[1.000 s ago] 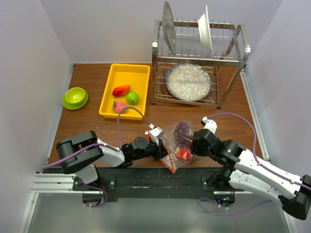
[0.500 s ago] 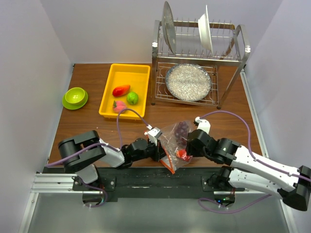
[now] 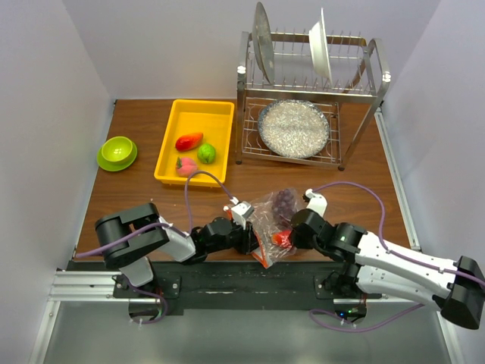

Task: Open the zip-top bag and remove the fake food

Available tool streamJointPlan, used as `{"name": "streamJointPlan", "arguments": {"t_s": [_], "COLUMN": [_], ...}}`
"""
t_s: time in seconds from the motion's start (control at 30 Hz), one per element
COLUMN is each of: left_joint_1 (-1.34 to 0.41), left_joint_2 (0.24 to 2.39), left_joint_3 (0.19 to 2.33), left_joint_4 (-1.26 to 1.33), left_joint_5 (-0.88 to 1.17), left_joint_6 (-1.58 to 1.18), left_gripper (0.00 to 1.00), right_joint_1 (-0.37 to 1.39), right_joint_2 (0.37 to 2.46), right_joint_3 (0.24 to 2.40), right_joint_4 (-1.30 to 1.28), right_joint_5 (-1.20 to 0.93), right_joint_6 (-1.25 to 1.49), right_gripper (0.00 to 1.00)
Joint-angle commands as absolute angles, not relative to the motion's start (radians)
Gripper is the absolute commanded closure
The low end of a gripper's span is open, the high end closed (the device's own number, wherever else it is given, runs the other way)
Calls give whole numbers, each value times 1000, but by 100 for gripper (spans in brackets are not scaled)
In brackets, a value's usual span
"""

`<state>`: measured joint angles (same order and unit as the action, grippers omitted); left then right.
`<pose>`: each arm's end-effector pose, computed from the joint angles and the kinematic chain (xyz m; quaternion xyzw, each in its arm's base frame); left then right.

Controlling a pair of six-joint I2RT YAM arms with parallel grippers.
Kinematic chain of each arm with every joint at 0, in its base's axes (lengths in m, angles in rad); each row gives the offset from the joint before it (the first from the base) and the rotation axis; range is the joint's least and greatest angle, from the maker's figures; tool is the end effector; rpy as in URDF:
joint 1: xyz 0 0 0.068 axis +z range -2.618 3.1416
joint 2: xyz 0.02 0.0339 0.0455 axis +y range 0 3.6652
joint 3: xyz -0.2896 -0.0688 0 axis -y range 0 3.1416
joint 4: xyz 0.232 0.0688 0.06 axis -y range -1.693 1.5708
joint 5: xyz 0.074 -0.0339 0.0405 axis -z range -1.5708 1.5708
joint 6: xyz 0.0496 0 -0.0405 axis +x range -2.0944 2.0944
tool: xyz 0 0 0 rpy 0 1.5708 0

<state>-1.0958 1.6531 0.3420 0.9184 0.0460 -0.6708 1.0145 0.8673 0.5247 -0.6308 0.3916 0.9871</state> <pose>0.1240 -0.2461 0.1460 0.1878 0.8099 -0.4414 0.3377 0.0893 0.1078 0.2138 0.0444 0.9382 0.1427 0.3123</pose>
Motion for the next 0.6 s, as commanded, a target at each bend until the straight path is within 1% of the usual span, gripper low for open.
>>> {"name": "streamJointPlan", "arguments": {"t_s": [0.0,0.13,0.23,0.4,0.47,0.57], "left_joint_1": [-1106,-1109,-1111,-1111,-1111,-1111], "left_joint_2": [1654,1646,1632,1612,1588,1533], "left_joint_3": [368,370,373,399,405,390], "left_joint_4": [942,951,933,830,780,753], "left_joint_5": [55,83,84,22,-21,-64], "left_joint_6": [-638,-608,-577,-512,-497,-506], "left_gripper": [66,53,48,44,40,39], "right_joint_1": [1017,1017,1017,1019,1017,1019], "right_joint_2": [891,874,880,897,896,887], "right_joint_3": [469,445,440,436,442,460], "right_joint_4": [-607,-543,-480,-428,-419,-459], "right_joint_5": [393,364,335,293,285,322], "right_joint_6": [1017,1002,996,980,974,966], "right_gripper": [85,85,86,87,87,87]}}
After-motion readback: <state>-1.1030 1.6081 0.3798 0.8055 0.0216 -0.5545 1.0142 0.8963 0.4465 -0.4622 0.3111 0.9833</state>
